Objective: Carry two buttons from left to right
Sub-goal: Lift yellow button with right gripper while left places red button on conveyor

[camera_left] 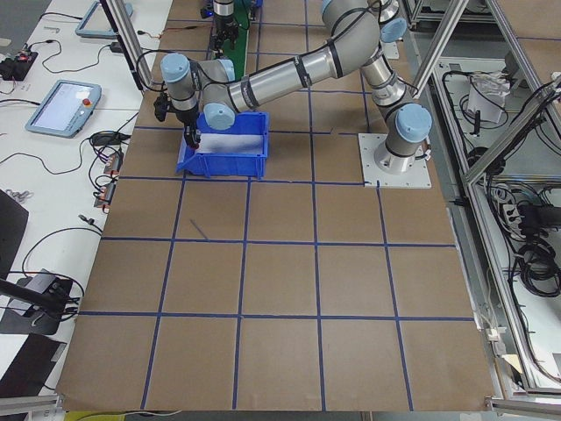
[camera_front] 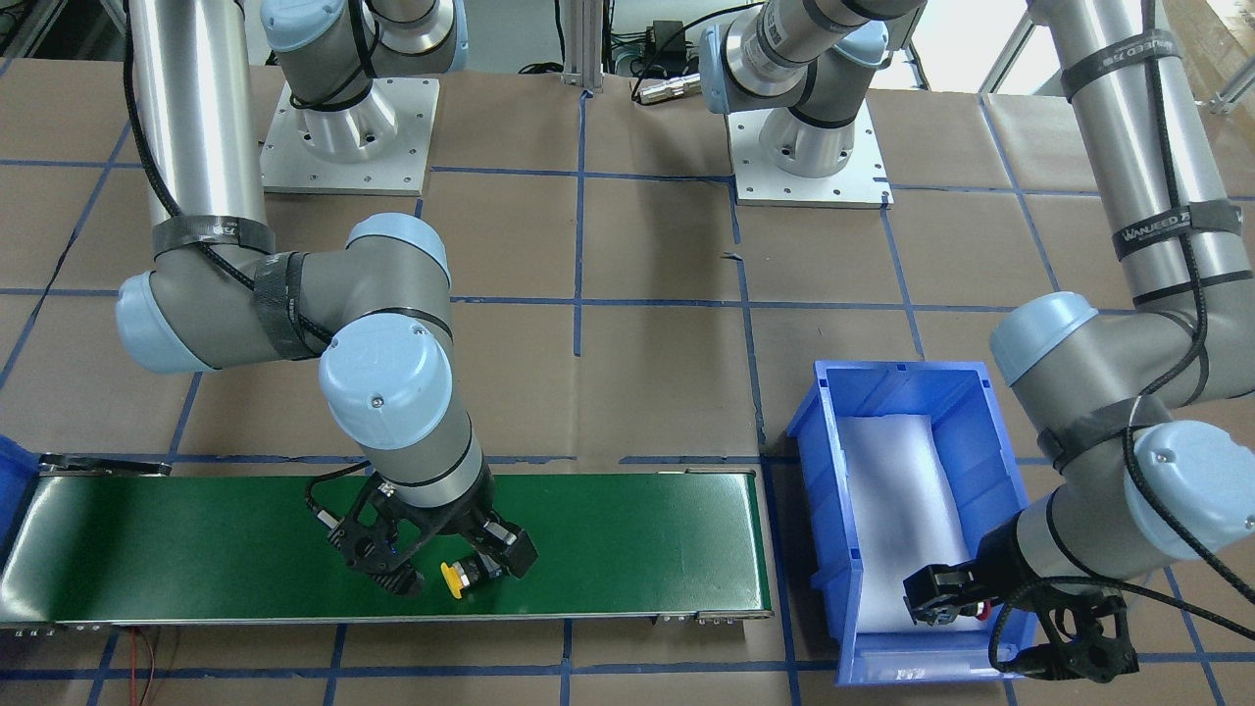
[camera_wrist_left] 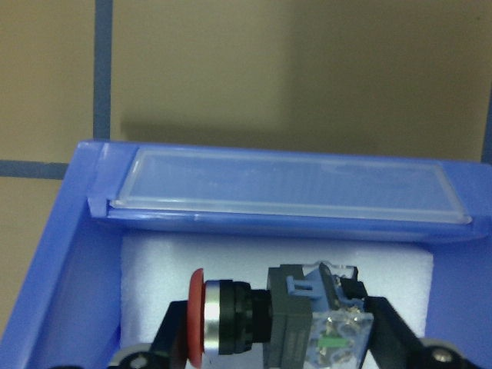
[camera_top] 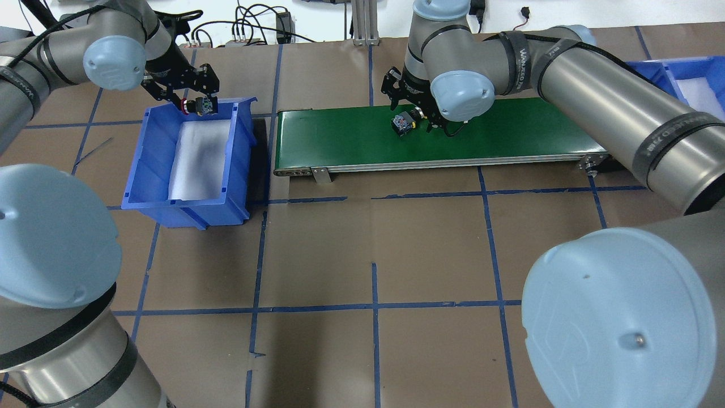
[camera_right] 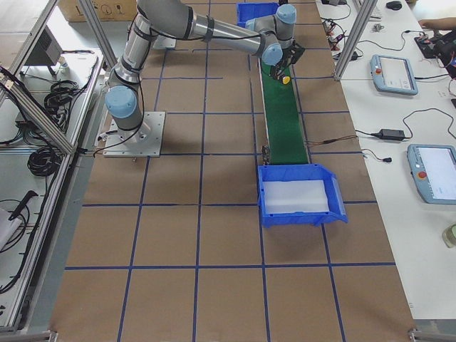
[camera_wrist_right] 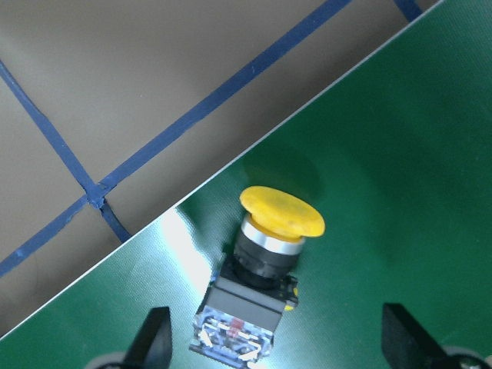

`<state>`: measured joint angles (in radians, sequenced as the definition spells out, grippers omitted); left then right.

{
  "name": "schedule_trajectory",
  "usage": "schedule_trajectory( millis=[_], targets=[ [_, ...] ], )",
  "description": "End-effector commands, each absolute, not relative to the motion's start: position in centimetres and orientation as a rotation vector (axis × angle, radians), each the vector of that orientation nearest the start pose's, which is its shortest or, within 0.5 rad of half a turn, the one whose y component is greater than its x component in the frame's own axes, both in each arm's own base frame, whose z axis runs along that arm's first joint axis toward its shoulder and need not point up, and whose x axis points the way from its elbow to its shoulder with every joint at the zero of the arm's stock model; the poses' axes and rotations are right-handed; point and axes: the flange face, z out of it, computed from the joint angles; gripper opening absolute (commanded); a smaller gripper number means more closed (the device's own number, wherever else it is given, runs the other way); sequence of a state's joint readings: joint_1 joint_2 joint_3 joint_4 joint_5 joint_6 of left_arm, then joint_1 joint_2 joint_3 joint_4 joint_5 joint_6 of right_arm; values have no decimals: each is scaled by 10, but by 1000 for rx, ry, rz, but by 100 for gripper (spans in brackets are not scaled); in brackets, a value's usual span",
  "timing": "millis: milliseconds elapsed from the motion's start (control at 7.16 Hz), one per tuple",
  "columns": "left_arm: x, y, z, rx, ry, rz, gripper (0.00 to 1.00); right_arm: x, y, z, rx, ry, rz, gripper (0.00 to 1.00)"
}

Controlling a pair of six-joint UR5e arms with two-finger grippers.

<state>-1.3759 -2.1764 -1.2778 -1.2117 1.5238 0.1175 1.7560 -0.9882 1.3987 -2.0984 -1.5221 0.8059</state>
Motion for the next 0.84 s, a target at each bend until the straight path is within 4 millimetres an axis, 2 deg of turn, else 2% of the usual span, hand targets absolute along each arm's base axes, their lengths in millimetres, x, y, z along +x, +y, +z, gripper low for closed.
schedule_trajectory(
  millis=[0,140,279,419,558,698],
  targets=[
    [-17,-699,388,-160,3173,-138,56,258,-675,260,843,2947,-163,92],
    [-50,-694,412,-135,3172,-174,56,251,-683,246,846,2972,-200,92],
    [-105,-691,415,-113,3179,-184,56,248,-685,247,848,2971,-203,74],
    [-150,-688,408,-106,3187,-182,56,247,-685,246,851,2971,-201,53],
    [-169,-696,387,-116,3188,-182,56,248,-685,248,847,2967,-197,17],
    [-177,-705,363,-133,3189,-166,56,246,-686,249,849,2966,-194,7]
  ],
)
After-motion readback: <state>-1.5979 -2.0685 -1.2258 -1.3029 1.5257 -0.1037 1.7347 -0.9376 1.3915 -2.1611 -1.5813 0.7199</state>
